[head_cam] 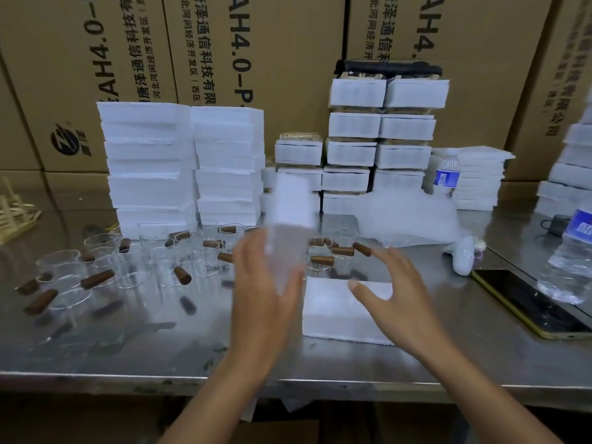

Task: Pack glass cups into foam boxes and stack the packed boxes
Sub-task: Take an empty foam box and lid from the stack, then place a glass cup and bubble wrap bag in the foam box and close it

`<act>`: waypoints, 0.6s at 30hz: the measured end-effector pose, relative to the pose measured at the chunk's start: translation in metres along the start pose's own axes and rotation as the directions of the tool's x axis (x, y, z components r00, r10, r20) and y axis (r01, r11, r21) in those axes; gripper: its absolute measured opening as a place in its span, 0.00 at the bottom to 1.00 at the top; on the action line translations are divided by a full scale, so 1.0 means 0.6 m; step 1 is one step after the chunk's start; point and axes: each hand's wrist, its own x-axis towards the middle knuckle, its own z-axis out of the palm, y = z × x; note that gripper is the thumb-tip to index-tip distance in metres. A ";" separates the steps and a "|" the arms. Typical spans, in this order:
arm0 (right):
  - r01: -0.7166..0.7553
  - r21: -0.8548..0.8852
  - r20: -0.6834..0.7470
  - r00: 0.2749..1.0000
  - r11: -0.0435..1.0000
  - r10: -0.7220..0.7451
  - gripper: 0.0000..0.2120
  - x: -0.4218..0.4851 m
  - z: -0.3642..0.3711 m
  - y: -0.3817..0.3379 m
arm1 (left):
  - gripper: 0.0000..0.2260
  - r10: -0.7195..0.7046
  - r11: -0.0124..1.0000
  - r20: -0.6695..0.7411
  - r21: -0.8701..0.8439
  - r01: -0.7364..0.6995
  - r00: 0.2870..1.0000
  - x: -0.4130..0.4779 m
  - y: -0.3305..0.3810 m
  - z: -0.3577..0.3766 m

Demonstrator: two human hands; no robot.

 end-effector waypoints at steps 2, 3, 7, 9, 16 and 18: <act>-0.076 -0.147 -0.056 0.996 0.986 0.068 0.28 0.002 0.008 0.025 | 0.20 -0.285 0.949 -0.157 -0.186 0.255 0.946 -0.001 -0.023 -0.018; -0.117 -0.231 -0.074 0.992 0.966 0.102 0.28 0.003 0.012 0.037 | 0.20 -0.412 0.898 -0.193 -0.250 0.361 0.890 -0.001 -0.039 -0.025; -0.184 -0.324 -0.105 0.982 0.928 0.158 0.26 0.006 0.021 0.061 | 0.25 -0.677 0.707 -0.172 -0.423 0.567 0.716 -0.007 -0.091 -0.034; -0.190 -0.258 -0.108 0.980 0.947 0.167 0.25 0.010 0.022 0.063 | 0.29 -0.728 0.651 -0.136 -0.446 0.614 0.672 -0.011 -0.103 -0.030; -0.177 -0.404 -0.039 0.984 0.898 0.177 0.22 0.068 0.020 0.044 | 0.40 -0.807 0.562 -0.045 -0.367 0.741 0.589 -0.012 -0.140 -0.029; -0.170 -0.378 -0.028 0.985 0.910 0.172 0.19 0.098 0.026 0.030 | 0.48 -0.830 0.542 -0.081 -0.348 0.765 0.552 0.000 -0.140 -0.031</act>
